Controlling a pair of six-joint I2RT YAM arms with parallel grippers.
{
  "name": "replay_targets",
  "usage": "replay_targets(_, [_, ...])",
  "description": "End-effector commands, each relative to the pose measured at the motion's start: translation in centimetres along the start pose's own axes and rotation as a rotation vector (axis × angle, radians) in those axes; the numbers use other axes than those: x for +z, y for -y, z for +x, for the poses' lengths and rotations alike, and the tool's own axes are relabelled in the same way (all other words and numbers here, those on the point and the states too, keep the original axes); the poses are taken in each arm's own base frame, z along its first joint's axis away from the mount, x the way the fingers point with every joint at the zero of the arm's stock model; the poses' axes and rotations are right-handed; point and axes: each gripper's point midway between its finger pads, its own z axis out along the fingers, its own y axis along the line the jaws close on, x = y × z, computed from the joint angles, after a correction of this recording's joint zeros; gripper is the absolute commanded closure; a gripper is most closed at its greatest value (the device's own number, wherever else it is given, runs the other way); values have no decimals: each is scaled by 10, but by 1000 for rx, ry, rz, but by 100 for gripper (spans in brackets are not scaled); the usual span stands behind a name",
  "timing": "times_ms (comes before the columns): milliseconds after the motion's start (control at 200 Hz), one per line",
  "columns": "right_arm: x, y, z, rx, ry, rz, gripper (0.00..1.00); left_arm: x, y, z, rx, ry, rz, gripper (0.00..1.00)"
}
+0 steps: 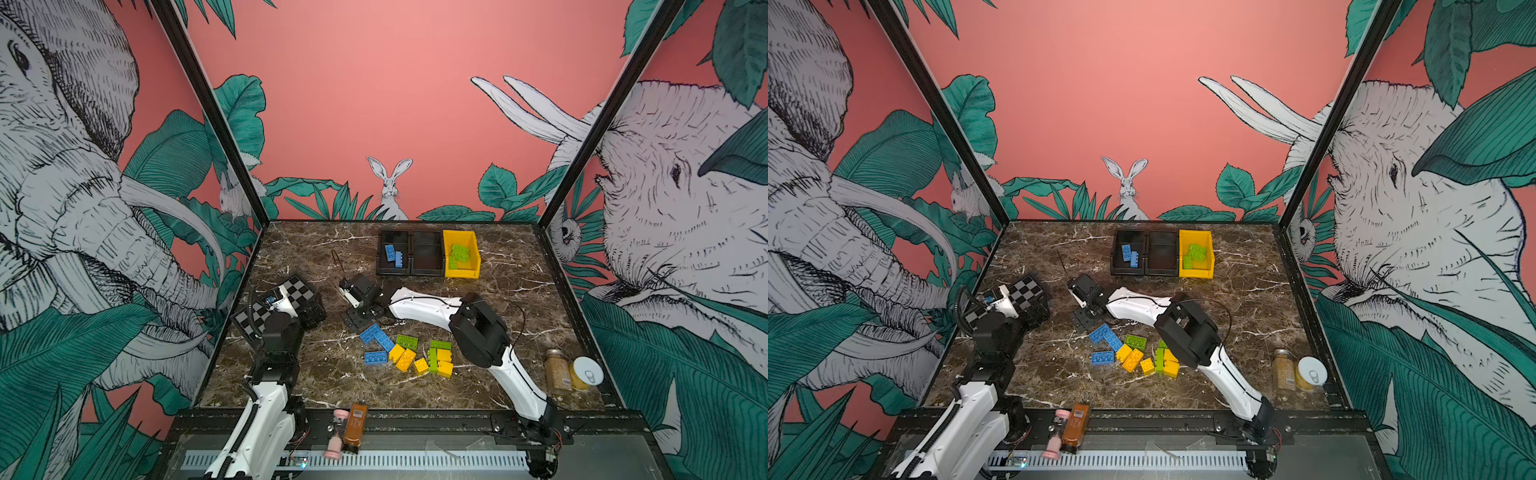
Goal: Sort the legos into containers by color
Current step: 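Grasp a blue brick with the right gripper while the left arm shifts, then carry the blue brick with the right gripper and release it into the black bin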
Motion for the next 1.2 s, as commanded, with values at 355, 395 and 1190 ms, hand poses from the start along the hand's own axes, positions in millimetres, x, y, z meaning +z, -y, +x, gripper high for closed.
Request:
replay_targets(355, [10,11,8,-33,-68,74,23,-3,-7,0,6,9,-31,1])
replay_targets(395, [9,11,8,-36,-71,80,25,-3,-8,0,5,8,-35,1])
replay_targets(1190, [-79,125,-80,114,202,157,44,-2,-7,1,1,6,-30,1])
